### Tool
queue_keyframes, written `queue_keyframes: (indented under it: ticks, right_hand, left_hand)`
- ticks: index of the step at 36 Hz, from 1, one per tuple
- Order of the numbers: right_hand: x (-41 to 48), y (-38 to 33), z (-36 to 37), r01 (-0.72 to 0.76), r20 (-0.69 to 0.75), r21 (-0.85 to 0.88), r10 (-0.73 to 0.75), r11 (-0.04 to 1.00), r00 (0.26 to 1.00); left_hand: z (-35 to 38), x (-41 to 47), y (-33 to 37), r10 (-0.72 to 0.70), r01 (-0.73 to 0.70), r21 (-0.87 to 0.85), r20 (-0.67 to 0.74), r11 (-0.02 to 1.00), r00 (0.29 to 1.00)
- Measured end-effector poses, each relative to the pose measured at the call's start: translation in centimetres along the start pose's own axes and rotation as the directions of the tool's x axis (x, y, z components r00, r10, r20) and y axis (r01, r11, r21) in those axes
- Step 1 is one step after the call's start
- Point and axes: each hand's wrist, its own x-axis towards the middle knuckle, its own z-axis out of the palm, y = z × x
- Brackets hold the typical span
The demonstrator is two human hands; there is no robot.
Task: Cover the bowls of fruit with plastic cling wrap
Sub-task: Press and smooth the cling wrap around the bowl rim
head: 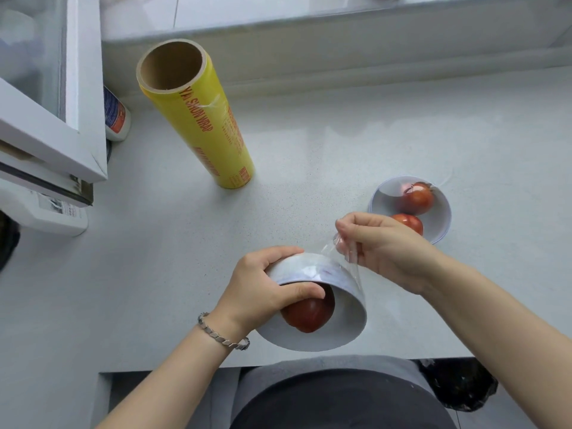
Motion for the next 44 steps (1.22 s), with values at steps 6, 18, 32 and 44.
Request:
queue_keyframes:
  ticks: [6,18,32,44]
  right_hand:
    - [0.7,1.4,0.3,-0.058,-0.141,-0.024,0.054,0.998,0.989]
    - [-0.1,0.7,-1.7,-0.325,0.186,-0.244,0.373,0.914,0.909]
    - [0.3,3.7,-0.5,-0.020,0.254,0.267,-0.050,0.963,0.966]
    - [0.2,3.8,1.6,-0.036,-0.269,0.142,0.074,0.989,0.960]
  left_hand:
    - [0.0,0.1,-0.2,0.005,-0.005,-0.009,-0.022,1.000,1.000]
    - [-0.4,0.2,-1.0,-0.002,0.002,-0.008,-0.013,1.000,1.000]
    - [-0.1,0.0,-0.7,-0.006,0.013,-0.045,0.145,0.999,0.989]
    - [0.0,-0.4,-0.7,0.129,-0.122,-0.072,0.093,0.990,0.987]
